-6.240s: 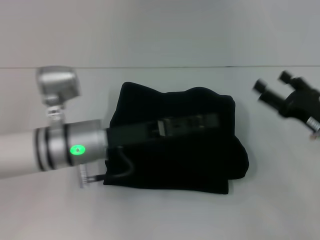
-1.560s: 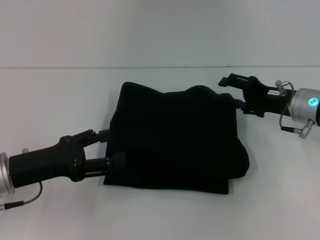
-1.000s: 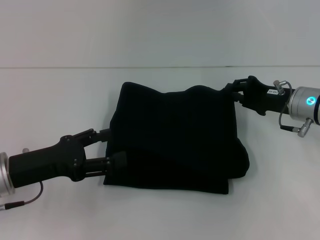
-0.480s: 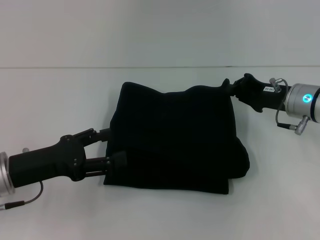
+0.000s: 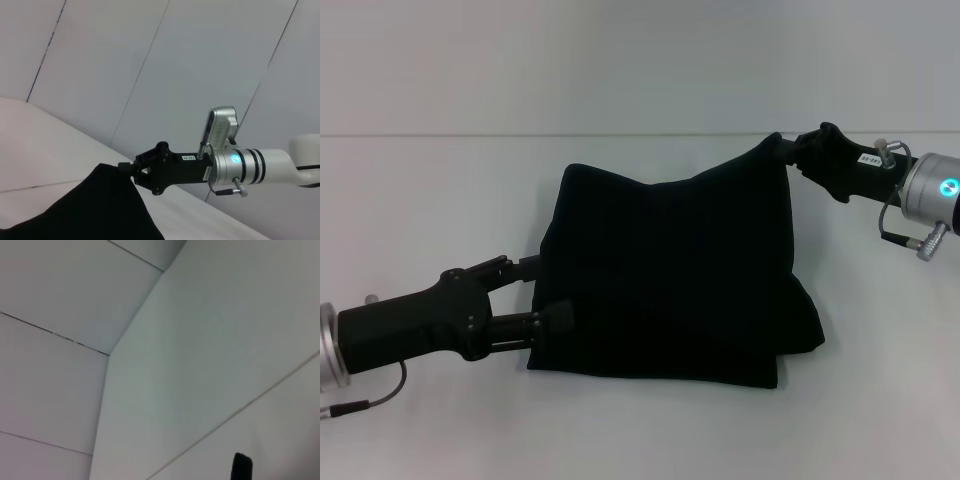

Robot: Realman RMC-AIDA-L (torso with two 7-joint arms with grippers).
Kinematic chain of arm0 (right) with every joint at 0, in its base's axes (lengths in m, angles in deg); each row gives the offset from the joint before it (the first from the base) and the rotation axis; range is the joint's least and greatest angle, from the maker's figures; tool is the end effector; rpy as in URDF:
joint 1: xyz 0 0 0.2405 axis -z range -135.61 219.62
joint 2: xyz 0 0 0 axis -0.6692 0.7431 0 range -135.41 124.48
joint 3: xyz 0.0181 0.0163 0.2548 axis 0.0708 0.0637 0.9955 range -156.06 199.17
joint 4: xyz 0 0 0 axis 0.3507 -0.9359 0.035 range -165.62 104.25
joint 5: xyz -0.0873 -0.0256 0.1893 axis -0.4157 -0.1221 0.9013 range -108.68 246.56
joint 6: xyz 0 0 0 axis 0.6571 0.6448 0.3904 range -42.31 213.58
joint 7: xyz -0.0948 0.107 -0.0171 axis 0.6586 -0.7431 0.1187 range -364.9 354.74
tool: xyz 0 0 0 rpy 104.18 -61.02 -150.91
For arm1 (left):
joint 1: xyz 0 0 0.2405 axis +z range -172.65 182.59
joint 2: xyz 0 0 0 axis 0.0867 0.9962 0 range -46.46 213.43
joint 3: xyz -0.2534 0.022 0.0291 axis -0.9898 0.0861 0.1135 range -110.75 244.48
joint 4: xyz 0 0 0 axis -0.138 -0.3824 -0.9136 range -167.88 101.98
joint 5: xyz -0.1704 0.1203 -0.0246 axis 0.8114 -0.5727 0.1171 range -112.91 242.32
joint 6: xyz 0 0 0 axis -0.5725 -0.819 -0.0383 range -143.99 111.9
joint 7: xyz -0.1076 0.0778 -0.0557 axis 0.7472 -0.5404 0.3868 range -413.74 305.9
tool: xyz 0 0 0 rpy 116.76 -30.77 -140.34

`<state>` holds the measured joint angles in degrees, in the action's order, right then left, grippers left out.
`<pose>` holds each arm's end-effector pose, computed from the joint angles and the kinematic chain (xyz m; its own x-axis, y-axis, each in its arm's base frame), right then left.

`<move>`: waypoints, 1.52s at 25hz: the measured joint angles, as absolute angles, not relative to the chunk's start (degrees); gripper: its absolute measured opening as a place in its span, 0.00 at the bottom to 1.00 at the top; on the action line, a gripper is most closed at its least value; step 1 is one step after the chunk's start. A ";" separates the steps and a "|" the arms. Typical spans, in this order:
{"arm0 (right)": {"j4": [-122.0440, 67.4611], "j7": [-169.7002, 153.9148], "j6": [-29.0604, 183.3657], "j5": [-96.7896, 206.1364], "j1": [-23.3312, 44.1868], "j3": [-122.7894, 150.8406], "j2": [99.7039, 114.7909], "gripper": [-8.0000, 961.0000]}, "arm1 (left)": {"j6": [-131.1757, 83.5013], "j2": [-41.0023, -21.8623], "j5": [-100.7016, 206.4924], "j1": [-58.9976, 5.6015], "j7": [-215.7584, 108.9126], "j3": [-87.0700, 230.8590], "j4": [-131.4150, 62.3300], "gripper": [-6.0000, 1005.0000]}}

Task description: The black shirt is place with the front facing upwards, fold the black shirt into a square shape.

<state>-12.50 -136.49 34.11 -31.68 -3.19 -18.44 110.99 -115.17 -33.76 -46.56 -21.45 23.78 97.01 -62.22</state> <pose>0.2467 0.4361 -0.0164 -0.1475 -0.7109 -0.6876 -0.9717 -0.0255 0.2348 -0.2818 0.2940 0.0136 0.6040 0.4055 0.6861 0.5618 -0.8273 -0.0057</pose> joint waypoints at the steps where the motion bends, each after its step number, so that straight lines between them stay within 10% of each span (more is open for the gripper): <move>1: -12.48 -136.20 34.04 -31.45 -3.07 -18.44 110.99 0.03 | -115.13 -33.76 -46.56 -21.46 23.80 97.01 -62.21 0.95; 38: -14.68 -126.46 43.42 -24.26 -1.38 -18.37 112.92 0.06 | -115.98 -33.67 -47.02 -21.94 26.70 96.76 -60.90 0.94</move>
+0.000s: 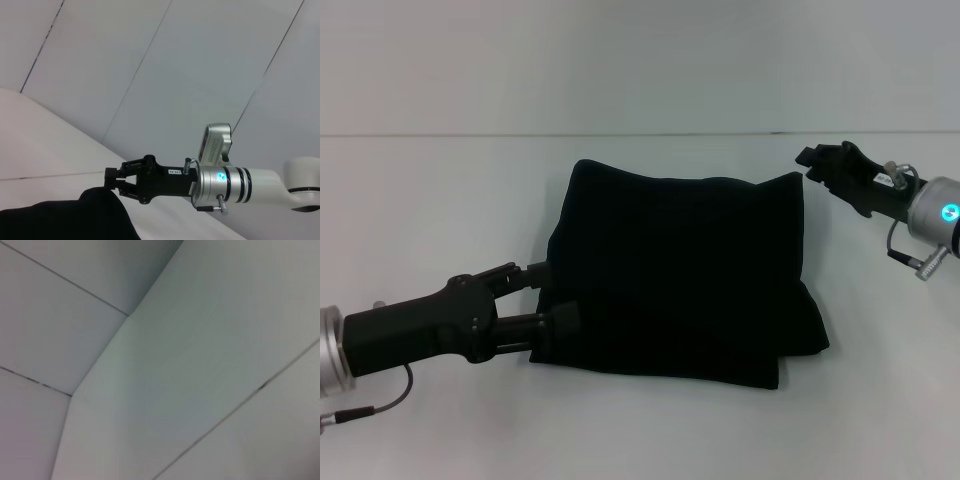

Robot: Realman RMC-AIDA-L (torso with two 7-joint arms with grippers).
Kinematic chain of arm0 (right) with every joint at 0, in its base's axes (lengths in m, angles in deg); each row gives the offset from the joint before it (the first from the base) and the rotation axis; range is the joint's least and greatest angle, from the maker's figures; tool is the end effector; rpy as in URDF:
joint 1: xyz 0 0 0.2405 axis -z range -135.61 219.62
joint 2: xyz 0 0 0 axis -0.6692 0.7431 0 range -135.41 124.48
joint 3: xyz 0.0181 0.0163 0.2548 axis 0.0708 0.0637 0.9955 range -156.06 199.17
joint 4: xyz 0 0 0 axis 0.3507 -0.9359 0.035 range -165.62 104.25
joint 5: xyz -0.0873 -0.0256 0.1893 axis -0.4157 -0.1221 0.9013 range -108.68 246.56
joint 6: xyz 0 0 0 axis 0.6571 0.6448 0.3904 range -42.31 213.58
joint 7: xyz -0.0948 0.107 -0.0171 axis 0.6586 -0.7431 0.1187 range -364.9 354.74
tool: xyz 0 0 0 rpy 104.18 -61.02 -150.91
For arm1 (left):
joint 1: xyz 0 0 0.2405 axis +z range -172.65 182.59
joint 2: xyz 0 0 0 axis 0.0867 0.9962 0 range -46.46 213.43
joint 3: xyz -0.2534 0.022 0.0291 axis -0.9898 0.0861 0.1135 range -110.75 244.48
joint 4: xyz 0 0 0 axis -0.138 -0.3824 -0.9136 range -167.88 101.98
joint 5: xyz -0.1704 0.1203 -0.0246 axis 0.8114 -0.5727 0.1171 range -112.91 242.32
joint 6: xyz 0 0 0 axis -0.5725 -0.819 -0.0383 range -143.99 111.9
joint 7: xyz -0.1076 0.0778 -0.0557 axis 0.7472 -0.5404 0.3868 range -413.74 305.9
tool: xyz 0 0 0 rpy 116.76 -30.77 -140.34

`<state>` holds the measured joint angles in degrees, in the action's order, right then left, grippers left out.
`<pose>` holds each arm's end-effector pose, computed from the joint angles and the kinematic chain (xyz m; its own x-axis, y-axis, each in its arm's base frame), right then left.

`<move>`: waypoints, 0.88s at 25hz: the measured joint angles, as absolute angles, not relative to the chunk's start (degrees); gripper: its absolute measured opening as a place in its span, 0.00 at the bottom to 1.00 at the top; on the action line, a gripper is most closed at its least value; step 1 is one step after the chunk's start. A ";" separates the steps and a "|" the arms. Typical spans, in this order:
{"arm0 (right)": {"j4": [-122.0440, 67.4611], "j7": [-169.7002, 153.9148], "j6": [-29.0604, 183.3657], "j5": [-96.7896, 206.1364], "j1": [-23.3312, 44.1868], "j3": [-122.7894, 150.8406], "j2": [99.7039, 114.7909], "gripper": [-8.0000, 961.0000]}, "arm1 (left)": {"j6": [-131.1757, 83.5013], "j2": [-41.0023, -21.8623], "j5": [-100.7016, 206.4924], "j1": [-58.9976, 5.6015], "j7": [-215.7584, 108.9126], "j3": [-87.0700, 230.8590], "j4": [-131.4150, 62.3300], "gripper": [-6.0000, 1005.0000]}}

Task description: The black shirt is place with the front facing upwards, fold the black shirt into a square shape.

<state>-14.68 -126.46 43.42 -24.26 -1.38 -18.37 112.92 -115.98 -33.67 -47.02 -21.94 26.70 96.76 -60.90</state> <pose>0.2725 0.4320 -0.0258 -0.1488 -0.6117 -0.7770 -0.9864 0.0363 0.1603 -0.2792 0.2923 0.0105 0.5645 0.4589 0.6861 0.5862 -0.8081 0.0582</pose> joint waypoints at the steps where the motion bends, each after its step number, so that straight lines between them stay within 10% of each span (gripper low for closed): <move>1: -14.64 -126.30 43.57 -24.25 -1.19 -18.19 112.98 0.09 | -116.01 -33.67 -47.04 -21.93 26.80 96.75 -60.90 0.94; 14: -8.85 -92.96 22.02 -28.13 4.13 -15.13 112.13 0.75 | -114.10 -32.88 -46.71 -23.19 36.00 96.08 -60.90 0.93; 22: -13.45 -73.13 24.39 -32.09 4.90 -19.72 114.61 0.87 | -110.57 -32.85 -46.58 -25.12 42.93 95.53 -60.82 0.93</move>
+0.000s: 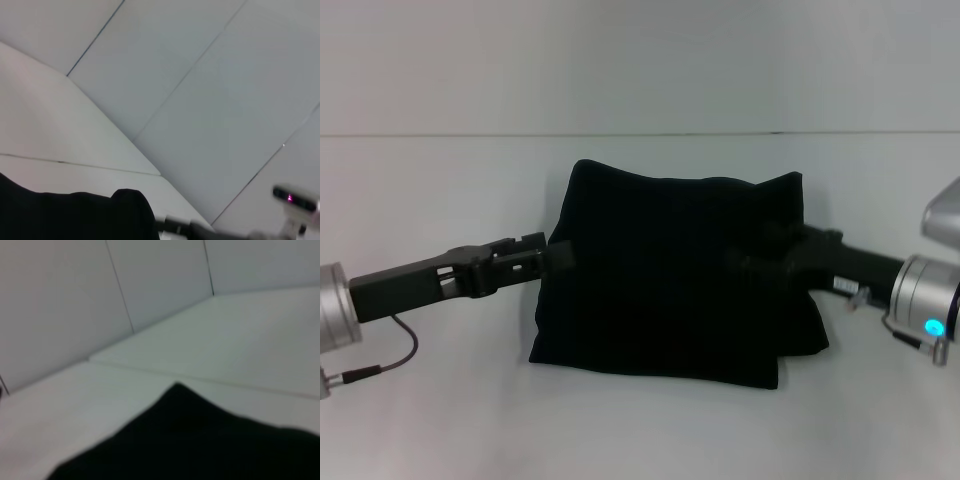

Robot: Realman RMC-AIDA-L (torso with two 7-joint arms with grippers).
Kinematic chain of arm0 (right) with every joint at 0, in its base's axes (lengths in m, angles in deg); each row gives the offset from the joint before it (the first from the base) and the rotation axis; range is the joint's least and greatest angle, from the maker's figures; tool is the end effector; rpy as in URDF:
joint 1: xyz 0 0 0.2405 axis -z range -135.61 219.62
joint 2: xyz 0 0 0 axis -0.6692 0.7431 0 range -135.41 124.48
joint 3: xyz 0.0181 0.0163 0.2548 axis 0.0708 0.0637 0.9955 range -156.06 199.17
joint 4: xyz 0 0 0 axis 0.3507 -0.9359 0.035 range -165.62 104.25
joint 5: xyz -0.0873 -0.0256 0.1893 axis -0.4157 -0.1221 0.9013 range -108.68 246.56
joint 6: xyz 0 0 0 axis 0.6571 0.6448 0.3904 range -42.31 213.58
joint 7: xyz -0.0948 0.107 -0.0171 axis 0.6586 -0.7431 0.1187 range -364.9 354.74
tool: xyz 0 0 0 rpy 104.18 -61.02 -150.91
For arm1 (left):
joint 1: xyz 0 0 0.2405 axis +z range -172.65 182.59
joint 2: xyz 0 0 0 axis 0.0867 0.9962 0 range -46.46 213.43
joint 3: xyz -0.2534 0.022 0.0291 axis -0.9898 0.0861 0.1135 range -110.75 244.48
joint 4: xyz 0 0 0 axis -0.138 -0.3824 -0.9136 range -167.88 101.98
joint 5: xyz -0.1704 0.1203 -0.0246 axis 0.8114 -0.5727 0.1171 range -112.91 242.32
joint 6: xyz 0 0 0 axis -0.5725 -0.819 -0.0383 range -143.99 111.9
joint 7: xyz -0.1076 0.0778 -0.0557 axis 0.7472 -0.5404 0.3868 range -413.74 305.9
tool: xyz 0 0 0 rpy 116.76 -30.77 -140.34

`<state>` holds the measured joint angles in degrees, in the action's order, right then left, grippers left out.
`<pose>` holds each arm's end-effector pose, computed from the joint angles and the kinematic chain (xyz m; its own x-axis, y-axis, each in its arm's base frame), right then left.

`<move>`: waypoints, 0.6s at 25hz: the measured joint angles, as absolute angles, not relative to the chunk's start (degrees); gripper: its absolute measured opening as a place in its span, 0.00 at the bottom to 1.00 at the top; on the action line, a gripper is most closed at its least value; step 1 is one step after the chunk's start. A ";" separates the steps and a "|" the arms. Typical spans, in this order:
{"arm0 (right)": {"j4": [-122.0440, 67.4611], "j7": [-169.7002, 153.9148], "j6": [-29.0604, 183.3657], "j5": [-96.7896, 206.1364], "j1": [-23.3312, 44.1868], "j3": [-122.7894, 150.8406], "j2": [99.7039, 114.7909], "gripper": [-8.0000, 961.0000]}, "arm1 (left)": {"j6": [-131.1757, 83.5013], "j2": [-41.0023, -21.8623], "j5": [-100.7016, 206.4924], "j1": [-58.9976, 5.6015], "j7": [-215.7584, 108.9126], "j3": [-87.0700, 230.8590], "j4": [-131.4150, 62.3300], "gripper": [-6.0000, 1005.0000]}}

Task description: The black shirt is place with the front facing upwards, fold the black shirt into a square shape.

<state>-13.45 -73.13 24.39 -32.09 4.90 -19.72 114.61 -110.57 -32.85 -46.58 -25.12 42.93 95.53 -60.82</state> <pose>0.2710 0.3711 -0.0570 0.7211 -0.3998 -0.5658 -0.6406 -0.6958 -0.3248 -0.2747 0.3207 0.0175 0.3993 0.6257 0.6701 0.7432 -0.6488 0.1631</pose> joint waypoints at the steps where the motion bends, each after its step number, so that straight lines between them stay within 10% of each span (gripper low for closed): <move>1: -14.41 -72.18 25.31 -32.05 4.93 -19.80 114.57 0.87 | -110.38 -32.94 -46.58 -25.34 43.33 95.53 -60.81 0.93; 15: -17.54 -70.24 33.89 -31.97 5.71 -19.93 114.50 0.87 | -97.85 -32.64 -46.08 -30.18 52.54 93.51 -58.69 0.92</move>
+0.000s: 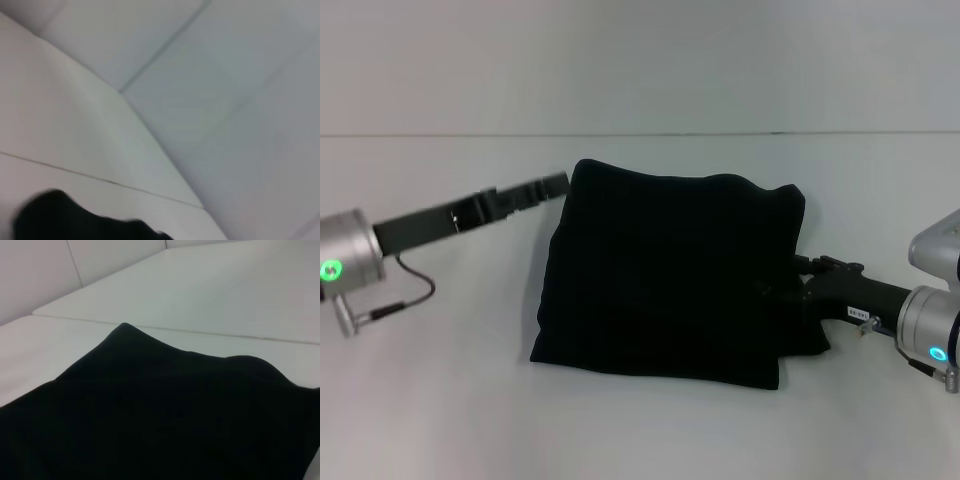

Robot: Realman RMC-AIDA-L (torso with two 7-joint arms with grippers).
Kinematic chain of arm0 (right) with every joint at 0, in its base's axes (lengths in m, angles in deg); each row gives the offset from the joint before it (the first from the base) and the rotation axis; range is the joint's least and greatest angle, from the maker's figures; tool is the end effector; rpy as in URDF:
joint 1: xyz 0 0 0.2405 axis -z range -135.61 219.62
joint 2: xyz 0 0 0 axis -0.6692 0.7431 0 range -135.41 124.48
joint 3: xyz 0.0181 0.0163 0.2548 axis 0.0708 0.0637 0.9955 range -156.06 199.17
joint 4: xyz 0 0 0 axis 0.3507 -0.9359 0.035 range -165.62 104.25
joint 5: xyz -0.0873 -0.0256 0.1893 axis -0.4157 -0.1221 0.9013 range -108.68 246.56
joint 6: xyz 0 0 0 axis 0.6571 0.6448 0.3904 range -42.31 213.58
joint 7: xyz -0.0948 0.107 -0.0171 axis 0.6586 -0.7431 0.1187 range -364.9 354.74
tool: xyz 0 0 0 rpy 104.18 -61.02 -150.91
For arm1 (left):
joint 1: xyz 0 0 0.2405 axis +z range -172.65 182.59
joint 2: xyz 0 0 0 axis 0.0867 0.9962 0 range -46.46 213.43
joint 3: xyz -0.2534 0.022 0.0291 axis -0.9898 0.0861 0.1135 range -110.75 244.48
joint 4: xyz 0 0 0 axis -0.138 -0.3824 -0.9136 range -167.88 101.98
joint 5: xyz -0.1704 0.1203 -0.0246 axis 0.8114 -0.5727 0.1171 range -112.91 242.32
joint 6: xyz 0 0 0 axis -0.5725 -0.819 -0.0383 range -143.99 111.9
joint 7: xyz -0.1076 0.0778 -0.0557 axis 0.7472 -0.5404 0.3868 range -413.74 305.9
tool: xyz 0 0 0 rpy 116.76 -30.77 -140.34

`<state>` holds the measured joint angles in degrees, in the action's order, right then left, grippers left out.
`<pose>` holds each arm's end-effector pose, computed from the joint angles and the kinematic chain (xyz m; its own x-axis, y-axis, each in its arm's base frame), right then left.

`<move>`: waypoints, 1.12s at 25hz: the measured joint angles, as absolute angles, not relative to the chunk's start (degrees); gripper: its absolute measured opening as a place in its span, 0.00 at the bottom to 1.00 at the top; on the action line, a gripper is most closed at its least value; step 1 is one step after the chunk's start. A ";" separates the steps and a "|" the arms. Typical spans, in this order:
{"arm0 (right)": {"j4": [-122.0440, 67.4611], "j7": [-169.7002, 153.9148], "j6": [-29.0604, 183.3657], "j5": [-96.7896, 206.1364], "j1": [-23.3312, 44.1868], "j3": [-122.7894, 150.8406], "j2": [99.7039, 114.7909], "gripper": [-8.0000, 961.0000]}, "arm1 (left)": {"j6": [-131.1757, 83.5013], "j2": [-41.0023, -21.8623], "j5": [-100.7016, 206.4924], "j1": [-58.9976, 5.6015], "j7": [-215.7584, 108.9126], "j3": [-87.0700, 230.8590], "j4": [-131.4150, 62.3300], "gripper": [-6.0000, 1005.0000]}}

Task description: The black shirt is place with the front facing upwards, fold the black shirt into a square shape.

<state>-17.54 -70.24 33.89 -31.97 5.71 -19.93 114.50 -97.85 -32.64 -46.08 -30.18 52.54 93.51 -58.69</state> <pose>0.3024 0.3641 -0.0684 0.7287 -0.4740 -0.4943 -0.6771 -0.6068 -0.4164 -0.2700 0.3656 0.0168 0.2496 0.6720 0.6972 0.8649 -0.4785 0.1515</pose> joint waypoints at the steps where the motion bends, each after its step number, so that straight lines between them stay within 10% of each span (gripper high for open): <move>1: -17.47 -70.05 33.75 -31.90 5.69 -19.90 114.49 0.87 | -95.75 -32.54 -46.24 -30.87 54.04 93.74 -58.65 0.92; 8: -17.36 -67.66 31.16 -31.76 5.22 -19.41 114.59 0.87 | -89.63 -32.70 -46.49 -37.14 57.78 97.69 -58.57 0.92; 21: -17.45 -67.50 30.15 -31.69 5.08 -19.77 114.68 0.87 | -66.30 -40.05 -45.89 -42.90 57.68 100.72 -54.99 0.91; 28: -17.32 -67.48 28.78 -31.69 5.42 -19.84 114.68 0.87 | -57.41 -40.55 -45.88 -45.28 56.34 100.55 -51.13 0.91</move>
<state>-17.32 -67.48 28.78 -31.69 5.42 -19.84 114.68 -57.41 -40.55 -45.88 -45.28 56.34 100.55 -51.13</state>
